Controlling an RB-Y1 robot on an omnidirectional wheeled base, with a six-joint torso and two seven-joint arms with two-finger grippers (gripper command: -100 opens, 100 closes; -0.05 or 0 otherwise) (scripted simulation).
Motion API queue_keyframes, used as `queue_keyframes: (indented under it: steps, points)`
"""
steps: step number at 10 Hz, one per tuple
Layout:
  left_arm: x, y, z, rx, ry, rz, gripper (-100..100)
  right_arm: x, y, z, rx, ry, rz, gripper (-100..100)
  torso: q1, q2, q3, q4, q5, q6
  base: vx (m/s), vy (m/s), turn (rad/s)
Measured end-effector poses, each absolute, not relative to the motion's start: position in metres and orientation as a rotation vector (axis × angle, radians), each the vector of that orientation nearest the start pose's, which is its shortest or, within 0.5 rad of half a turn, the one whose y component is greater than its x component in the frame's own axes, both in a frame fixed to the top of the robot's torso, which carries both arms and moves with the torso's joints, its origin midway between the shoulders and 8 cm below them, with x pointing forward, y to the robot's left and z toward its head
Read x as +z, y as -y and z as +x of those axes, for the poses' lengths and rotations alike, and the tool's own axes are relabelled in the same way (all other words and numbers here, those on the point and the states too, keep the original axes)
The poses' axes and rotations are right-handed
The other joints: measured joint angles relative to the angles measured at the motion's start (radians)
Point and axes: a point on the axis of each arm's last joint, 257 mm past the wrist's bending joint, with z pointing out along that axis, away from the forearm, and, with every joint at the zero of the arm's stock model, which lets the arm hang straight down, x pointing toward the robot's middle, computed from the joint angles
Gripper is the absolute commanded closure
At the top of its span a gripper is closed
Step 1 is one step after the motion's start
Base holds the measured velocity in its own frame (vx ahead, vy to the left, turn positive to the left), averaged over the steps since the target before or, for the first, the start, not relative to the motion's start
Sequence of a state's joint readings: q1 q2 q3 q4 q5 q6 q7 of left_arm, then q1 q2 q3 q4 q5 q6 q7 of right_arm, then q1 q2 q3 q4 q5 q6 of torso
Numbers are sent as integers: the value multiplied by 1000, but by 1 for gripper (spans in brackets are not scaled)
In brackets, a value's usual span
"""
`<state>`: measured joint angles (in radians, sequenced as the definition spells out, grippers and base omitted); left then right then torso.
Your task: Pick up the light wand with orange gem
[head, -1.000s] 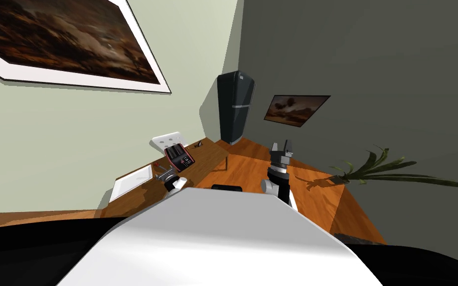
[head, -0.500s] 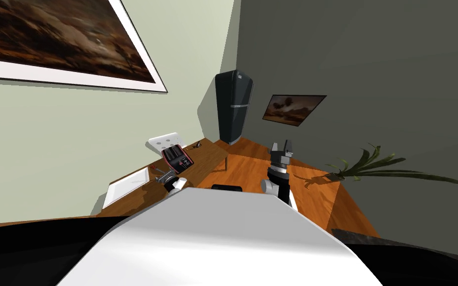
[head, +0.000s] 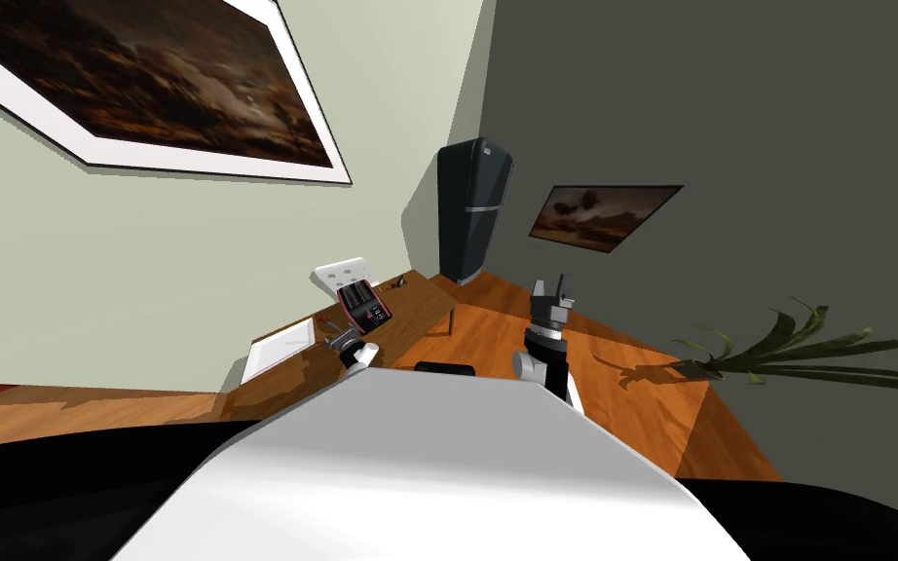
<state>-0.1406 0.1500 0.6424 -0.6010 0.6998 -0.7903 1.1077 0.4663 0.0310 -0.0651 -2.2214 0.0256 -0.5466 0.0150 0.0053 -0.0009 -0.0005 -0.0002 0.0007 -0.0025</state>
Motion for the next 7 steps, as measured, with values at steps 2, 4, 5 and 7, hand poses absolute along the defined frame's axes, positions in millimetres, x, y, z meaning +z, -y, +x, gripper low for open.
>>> queue_keyframes:
  steps: [2, 4, 5, 7]
  points:
    - [-408, -589, 319, -1499, 955, -1644, -100, 19, 298, 346, 1223, -588, 637, 0, -2, 1, 1, 0, 0, 1, -5, 26, -36]
    - [-401, -573, 338, -1522, 942, -1660, -100, 19, 298, 346, 1223, -588, 637, 0, 0, 1, 1, 0, 0, 1, -1, 87, 259]
    - [-403, -561, 347, -1525, 923, -1680, -100, 19, 298, 346, 1223, -588, 637, 0, 1, 0, 0, 0, 0, 2, 22, 83, 128]
    - [-404, -528, 369, -1556, 898, -1703, -100, 19, 298, 346, 1223, -588, 637, 0, 2, -2, -1, 0, 1, 1, 27, 96, 165]
